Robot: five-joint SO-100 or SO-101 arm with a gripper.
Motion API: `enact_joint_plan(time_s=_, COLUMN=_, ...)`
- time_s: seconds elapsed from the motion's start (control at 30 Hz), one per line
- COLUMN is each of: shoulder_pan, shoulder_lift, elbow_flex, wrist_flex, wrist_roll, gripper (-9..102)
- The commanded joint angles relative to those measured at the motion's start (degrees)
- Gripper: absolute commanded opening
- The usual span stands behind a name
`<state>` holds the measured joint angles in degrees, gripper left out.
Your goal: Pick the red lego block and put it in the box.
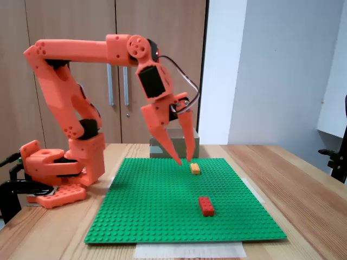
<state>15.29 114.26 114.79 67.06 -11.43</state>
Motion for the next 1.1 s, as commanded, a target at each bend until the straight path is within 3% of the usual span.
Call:
enact_joint_plan(time_s=0.0, shoulder_pan=1.58, shoulder_lift=-3.60, elbow_flex=-5.89, wrist_flex=1.85, wrist_roll=-1.58, gripper=13)
enact_joint_plan(time_s=0.1, shoulder_pan=3.25, shoulder_lift=-7.21, elbow_flex=-9.32, wrist_flex=3.69, wrist_roll=-3.25, gripper=22)
enact_joint_plan(time_s=0.3, shoulder_pan=4.75, shoulder_lift=-13.27, elbow_flex=-13.89, wrist_flex=5.36, wrist_roll=-6.86, gripper=30)
enact_joint_plan(time_s=1.07, shoulder_pan=0.18, shoulder_lift=-32.17, elbow_flex=-24.79, wrist_flex=6.24, wrist_roll=-10.11, gripper=25)
